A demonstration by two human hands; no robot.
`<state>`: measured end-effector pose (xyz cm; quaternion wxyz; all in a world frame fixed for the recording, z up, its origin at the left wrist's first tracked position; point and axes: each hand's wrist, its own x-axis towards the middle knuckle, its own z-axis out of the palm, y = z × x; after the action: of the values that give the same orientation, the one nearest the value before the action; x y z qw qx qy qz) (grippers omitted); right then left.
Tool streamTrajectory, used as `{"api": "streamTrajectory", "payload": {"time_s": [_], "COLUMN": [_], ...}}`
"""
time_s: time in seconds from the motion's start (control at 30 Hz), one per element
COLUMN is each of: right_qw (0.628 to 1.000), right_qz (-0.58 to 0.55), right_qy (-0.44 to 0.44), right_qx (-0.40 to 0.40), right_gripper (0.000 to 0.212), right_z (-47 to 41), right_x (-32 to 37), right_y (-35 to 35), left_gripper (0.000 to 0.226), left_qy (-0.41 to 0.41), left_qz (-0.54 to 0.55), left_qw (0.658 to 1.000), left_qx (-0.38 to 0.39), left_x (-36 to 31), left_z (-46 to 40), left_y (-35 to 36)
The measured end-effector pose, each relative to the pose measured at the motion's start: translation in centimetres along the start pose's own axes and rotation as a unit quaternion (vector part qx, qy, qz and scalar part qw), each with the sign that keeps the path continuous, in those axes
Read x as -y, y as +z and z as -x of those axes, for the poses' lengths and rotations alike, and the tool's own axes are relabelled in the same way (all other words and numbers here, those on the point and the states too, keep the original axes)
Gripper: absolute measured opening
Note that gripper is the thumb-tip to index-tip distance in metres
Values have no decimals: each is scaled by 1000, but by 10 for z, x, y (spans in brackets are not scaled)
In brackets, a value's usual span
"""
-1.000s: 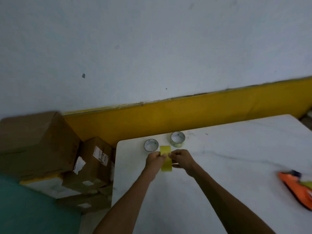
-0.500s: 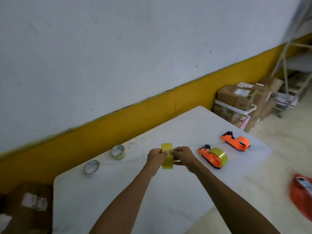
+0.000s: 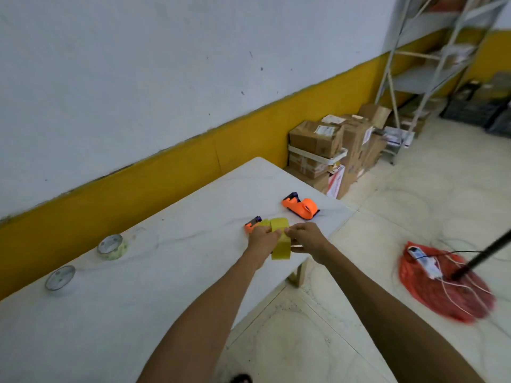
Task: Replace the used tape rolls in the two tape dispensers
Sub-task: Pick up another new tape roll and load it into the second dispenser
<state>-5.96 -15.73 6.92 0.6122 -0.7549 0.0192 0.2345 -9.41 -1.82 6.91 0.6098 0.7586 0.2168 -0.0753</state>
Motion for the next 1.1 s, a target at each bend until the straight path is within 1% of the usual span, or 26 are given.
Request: {"api": "streamTrajectory", "payload": {"time_s": [0.03, 0.07, 0.17, 0.2, 0.3, 0.37, 0.47, 0.57, 0.63, 0.73, 0.83, 0.97, 1.03, 1.1], "right_qw": [1000, 1000, 999, 999, 998, 997, 996, 995, 994, 994, 995, 994, 995, 998], "right_qz": [-1, -2, -4, -3, -3, -4, -10, -18, -11, -13, -8, 17, 20, 37], "right_qy": [3, 8, 27, 30, 38, 44, 47, 56, 66, 64, 51, 66, 48, 49], "right_qx": [-8, -14, -27, -33, -55, -63, -70, -86, -80, -86, -84, -83, -90, 12], "right_gripper": [17, 16, 16, 16, 17, 17, 18, 27, 30, 23, 29, 22, 19, 17], "right_z": [0, 0, -6, -10, -22, -33, -57, -84, -103, -131, -159, -169, -167, -253], "right_x": [-2, -5, -15, -17, -23, -24, -24, -25, -24, -18, -6, -9, -7, 7], "right_y": [-13, -25, -57, -66, -95, -115, -145, -175, -193, -215, -236, -245, -245, -284], "left_gripper": [24, 27, 18, 18, 28, 29, 25, 21, 20, 13, 16, 29, 29, 28], "left_qy": [-5, -9, -17, -16, -18, -14, -15, -20, -26, -44, -42, -41, -41, -89], "left_qz": [-5, -12, -20, -21, -42, -43, -14, 4, 3, 0, -19, -38, -54, 7], "left_qw": [1000, 1000, 999, 999, 998, 998, 998, 998, 997, 996, 996, 995, 992, 996], "left_qx": [1, 6, 26, 33, 53, 52, 53, 65, 66, 71, 71, 89, 104, -13], "left_x": [-1, -4, -10, -10, -18, -24, -37, -54, -61, -68, -83, -78, -76, -103], "left_z": [-3, -5, -15, -24, -46, -62, -84, -107, -123, -149, -176, -180, -182, -234], "left_y": [13, 28, 61, 70, 100, 119, 147, 175, 193, 213, 229, 241, 239, 270]}}
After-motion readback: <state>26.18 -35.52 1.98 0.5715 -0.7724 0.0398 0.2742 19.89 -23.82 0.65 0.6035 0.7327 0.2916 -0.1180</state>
